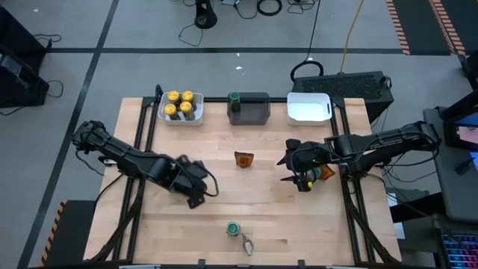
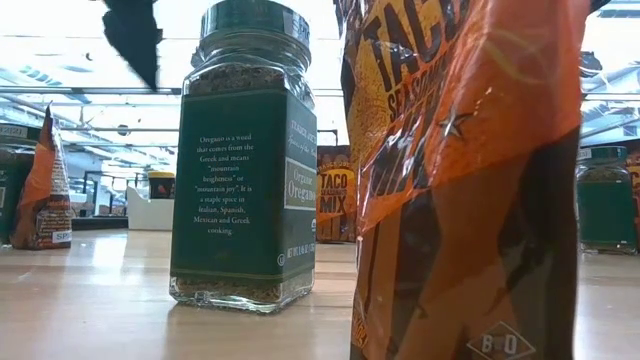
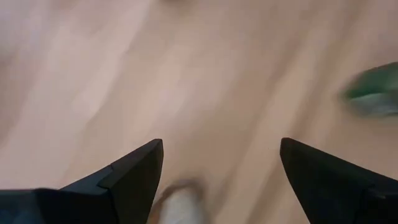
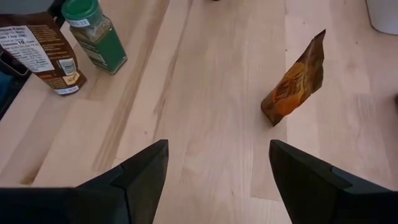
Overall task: Sort spices by type
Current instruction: Put the top left green seasoning bottle into the black bin
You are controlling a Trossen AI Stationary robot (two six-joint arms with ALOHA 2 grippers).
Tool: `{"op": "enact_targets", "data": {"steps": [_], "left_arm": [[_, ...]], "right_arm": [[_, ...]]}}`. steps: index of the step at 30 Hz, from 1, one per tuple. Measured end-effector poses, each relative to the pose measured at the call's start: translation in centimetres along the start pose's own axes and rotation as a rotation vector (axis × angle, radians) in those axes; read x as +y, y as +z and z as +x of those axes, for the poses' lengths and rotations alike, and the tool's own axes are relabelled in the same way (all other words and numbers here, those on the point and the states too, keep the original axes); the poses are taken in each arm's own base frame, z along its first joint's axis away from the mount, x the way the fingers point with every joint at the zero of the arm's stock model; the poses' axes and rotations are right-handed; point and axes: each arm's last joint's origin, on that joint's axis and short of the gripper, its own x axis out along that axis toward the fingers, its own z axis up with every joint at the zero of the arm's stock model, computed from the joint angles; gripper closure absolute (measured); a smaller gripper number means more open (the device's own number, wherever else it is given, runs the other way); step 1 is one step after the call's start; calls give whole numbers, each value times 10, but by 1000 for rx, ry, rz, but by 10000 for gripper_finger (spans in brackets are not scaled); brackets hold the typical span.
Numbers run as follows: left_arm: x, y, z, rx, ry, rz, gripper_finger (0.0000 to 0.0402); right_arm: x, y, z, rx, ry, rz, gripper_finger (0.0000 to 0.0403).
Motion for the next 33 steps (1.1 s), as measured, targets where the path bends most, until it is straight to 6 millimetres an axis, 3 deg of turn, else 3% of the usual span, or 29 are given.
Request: {"op": "enact_targets", "data": {"steps": [8, 13, 19, 27, 33], "left_arm": [[16, -11, -12, 50, 92, 50, 76], [40, -27, -38, 25, 185, -12, 89], [64, -53, -59, -81, 73, -157, 104], [87, -80, -46, 7, 24, -266, 105], [92, -89, -31, 49, 54, -188, 105]], "right_arm": [[0, 0, 0, -1, 0, -47, 140], [0, 0, 0, -1, 0, -61, 140], [0, 0, 0, -1, 0, -89, 140], [0, 5, 0, -52, -2, -149, 140], [-3, 5, 0, -53, -11, -150, 140]]}}
